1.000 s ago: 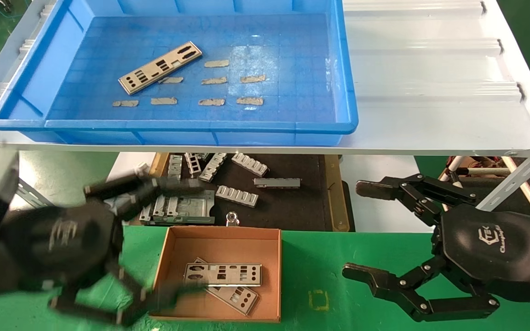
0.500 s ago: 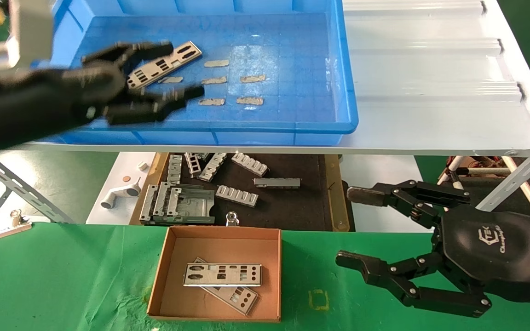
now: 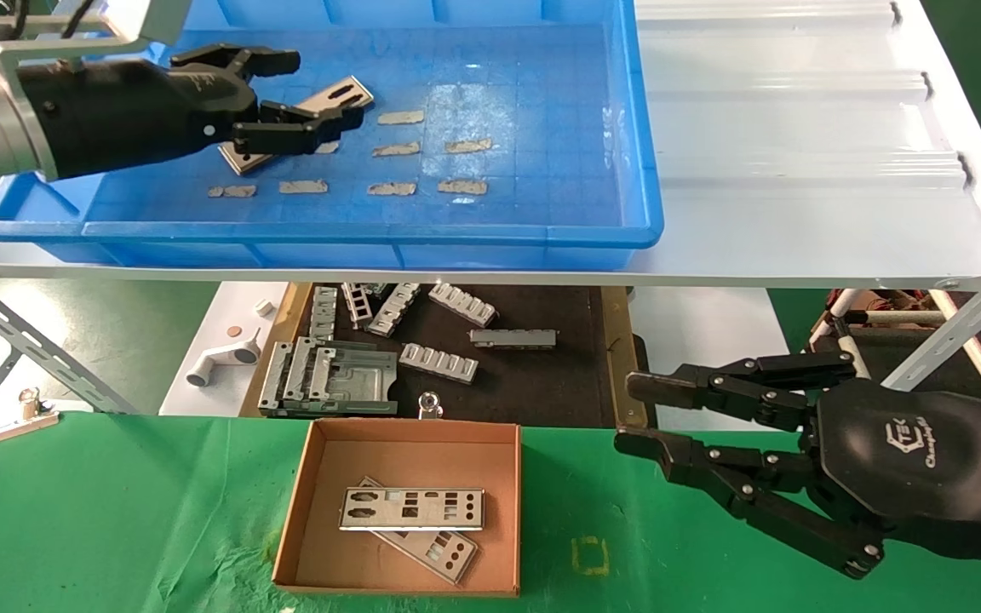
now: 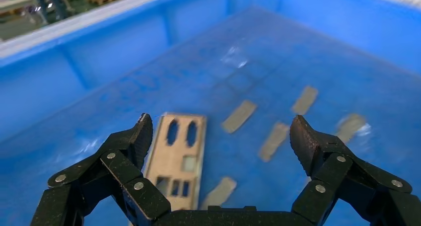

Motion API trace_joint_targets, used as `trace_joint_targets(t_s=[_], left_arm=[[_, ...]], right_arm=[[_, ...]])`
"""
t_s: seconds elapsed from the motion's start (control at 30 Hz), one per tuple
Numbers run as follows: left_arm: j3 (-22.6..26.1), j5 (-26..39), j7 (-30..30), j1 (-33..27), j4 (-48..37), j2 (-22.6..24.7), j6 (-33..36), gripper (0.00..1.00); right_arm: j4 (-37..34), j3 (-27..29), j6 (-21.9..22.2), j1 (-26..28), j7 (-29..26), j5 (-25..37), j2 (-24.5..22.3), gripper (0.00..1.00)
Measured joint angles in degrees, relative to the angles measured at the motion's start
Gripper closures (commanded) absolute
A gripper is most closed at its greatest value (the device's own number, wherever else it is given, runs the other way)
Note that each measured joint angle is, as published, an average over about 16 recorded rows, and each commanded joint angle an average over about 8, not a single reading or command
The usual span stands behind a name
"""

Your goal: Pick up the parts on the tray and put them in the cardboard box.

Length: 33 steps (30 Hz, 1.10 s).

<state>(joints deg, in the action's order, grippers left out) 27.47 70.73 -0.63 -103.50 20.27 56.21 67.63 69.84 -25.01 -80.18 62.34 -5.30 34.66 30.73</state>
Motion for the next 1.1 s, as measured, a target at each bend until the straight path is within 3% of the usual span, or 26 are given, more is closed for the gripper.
trace_joint_targets(t_s=[0.3, 0.63, 0.7, 0.8, 0.97, 1.03, 1.1], left_arm=[[1.7, 3.2, 4.1, -5.2, -10.0, 3.4, -2.7, 0.00], [2.3, 4.3, 6.4, -7.3, -15.1, 5.3, -4.5, 0.00], [2.4, 4.3, 6.7, -7.5, -15.7, 5.5, -4.3, 0.04], [2.4, 4.5, 7.1, -7.7, -16.4, 5.7, -4.0, 0.27], [2.6, 4.6, 7.6, -8.0, -17.3, 5.8, -3.2, 0.85], [2.6, 4.6, 7.8, -8.1, -17.7, 5.8, -3.0, 0.97], [2.6, 4.7, 7.9, -8.2, -18.0, 5.8, -2.9, 1.00]], right_arm=[[0.0, 0.0, 0.0, 0.0, 0.0, 0.0, 0.0, 1.00], [0.0, 0.0, 0.0, 0.0, 0.0, 0.0, 0.0, 1.00], [0.0, 0.0, 0.0, 0.0, 0.0, 0.0, 0.0, 1.00], [0.0, 0.0, 0.0, 0.0, 0.0, 0.0, 0.0, 1.00], [0.0, 0.0, 0.0, 0.0, 0.0, 0.0, 0.0, 1.00], [0.0, 0.0, 0.0, 0.0, 0.0, 0.0, 0.0, 1.00], [0.0, 0.0, 0.0, 0.0, 0.0, 0.0, 0.0, 1.00]])
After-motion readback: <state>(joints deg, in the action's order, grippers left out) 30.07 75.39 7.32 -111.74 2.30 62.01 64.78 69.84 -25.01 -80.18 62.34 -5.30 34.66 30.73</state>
